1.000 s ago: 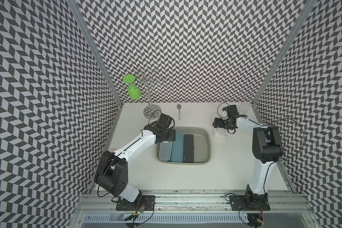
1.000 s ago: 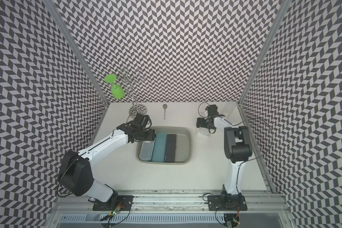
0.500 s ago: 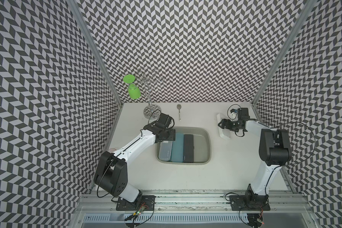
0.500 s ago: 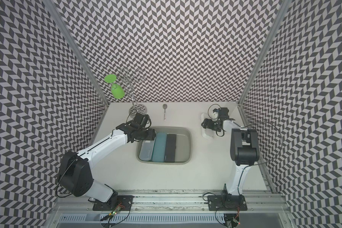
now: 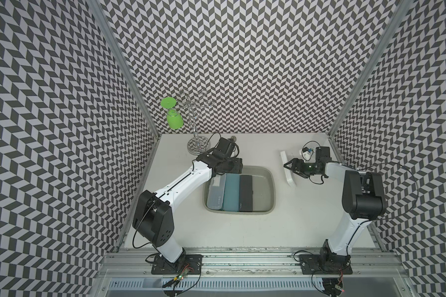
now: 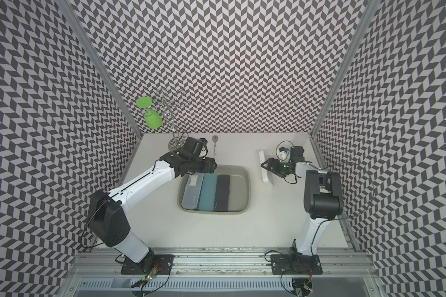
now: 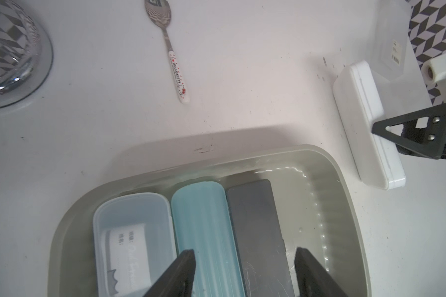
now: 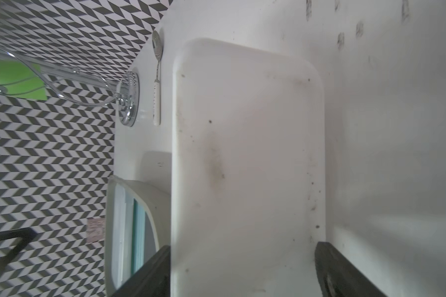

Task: Put the pencil case into the storage box
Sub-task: Pick up the pencil case from the center of the board, then place the pencil case at the storage box.

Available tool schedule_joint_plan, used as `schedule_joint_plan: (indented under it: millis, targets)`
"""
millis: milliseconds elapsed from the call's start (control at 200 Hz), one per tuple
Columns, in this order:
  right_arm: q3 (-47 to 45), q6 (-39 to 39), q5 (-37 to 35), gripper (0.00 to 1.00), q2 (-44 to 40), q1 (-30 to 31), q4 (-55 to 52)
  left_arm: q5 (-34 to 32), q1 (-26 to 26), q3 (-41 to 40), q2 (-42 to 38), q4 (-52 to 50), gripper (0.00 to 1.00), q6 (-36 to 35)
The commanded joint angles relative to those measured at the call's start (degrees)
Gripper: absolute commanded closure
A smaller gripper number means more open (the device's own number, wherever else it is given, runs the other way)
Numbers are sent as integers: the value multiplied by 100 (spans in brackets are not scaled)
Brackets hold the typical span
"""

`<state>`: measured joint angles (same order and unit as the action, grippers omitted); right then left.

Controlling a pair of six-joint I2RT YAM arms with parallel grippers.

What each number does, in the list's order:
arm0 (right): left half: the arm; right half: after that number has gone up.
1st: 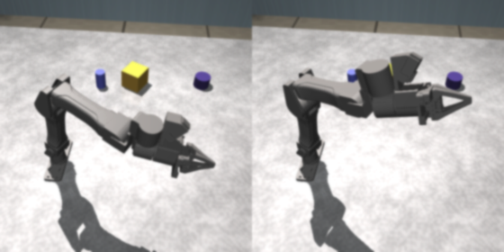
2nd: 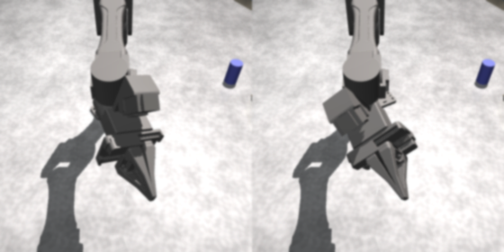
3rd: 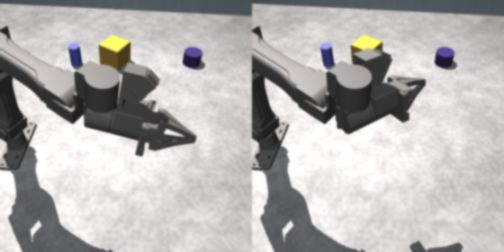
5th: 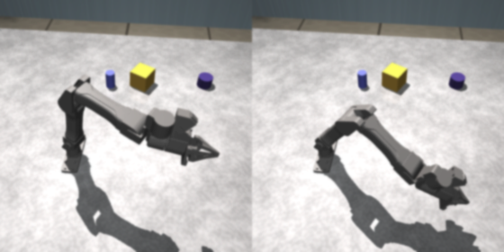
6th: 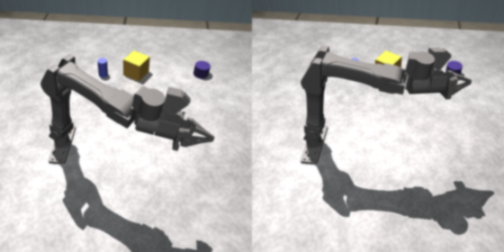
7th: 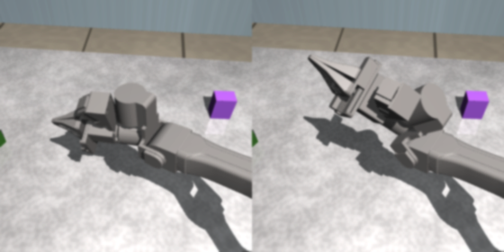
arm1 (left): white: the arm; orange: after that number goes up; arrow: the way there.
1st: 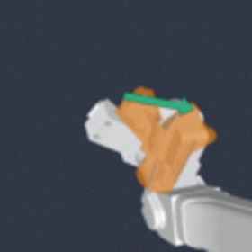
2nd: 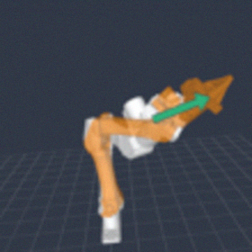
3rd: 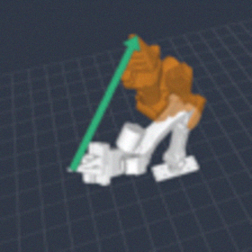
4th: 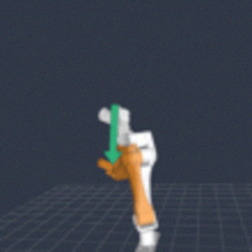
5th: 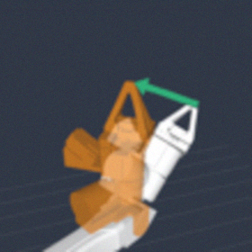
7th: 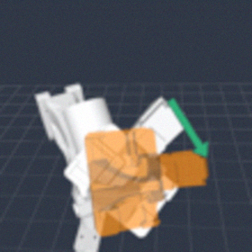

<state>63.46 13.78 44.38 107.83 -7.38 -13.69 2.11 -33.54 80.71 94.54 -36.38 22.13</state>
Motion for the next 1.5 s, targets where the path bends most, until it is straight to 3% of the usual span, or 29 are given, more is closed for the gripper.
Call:
schedule_joint_plan:
  millis: [0,586,771,1127,1497]
  targets:
    - [-545,382,285,14,37,-179,-113,149,-92,193,167,70,34,11]
    - [-1295,406,529,13,-333,-1350,115,159,-505,829,730,27,34,11]
    - [-1447,344,610,14,-353,-1596,130,593,-820,1697,1348,78,32,123]
    - [-1468,432,677,14,-323,-1637,224,1833,-1786,4660,3571,-132,32,425]
    - [-1547,530,721,14,-264,-1635,340,1829,-2197,4766,4182,34,29,720]
